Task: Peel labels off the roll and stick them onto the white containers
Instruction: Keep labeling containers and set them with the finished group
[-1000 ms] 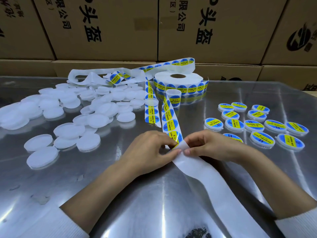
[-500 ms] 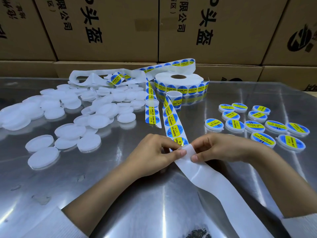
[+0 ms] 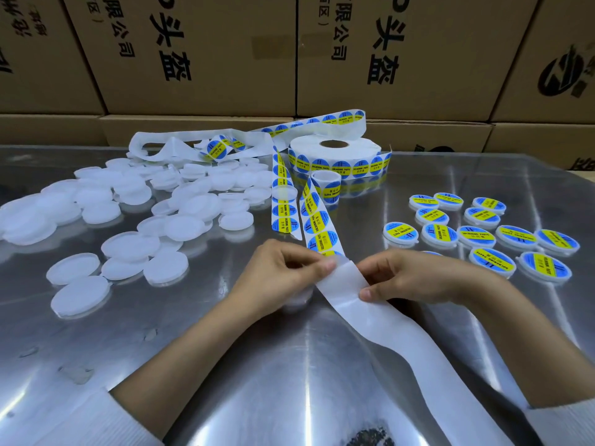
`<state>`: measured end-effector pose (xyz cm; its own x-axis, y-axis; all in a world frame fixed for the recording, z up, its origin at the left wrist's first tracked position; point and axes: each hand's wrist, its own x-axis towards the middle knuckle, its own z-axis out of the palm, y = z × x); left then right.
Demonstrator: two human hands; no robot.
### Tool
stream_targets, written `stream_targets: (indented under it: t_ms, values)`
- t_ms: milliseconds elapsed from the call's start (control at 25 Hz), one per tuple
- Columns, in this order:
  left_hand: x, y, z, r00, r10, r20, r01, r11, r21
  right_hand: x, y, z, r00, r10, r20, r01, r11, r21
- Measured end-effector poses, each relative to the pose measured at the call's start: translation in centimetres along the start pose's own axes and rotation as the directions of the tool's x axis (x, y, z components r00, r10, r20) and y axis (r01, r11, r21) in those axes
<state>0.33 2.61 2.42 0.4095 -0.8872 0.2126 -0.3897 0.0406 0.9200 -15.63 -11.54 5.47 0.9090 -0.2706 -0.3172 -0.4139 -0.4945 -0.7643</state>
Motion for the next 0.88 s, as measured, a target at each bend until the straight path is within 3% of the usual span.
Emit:
stream_targets:
  t_ms: [200,320,400,480,520,600,760,880]
  values:
    - [0.9,0.8,-2.0,0.951,0.002,-0.308,-0.058,0.983,-0.173,-0.2,-0.3,-0.1,0.998,0.048,-0.034,-0.05,0.998,-0.041]
    - [0.7,1.3,-2.2,0.952,0.059,-0.301,-0.113,0.979,-0.167,-0.5,-0.7,-0.1,0.994,0.091,-0.068,-0.095,0.994,-0.058]
    - [0.6,1.3,-2.0,0.964,0.128,-0.235,-0.155,0.983,-0.102,-0.4,-1.0,-0.1,0.956,0.074,-0.285,-0.084,0.996,-0.023]
    - [0.5,1.3,-1.7,0.965,0.175,-0.193,-0.181,0.983,-0.015,-0.1,-1.4,-0.1,0.838,0.016,-0.545,0.024,0.998,0.065]
    - [0.4,1.2,-1.5,0.961,0.203,-0.189,-0.198,0.979,0.043,0.0,-1.8,0.0,0.795,0.003,-0.606,0.067,0.993,0.093]
    - [0.2,1.3,-1.4,0.953,0.254,-0.166,-0.229,0.961,0.153,0.0,-2.5,0.4,0.814,-0.03,-0.58,0.104,0.99,0.095]
    - [-0.1,1.6,-1.4,0.951,0.295,-0.089,-0.272,0.939,0.21,-0.2,-3.3,1.8,0.94,-0.152,-0.306,0.224,0.95,0.217]
    - [0.0,1.5,-1.4,0.948,0.308,-0.075,-0.286,0.933,0.218,0.2,-2.8,1.9,0.948,-0.223,-0.225,0.292,0.891,0.348]
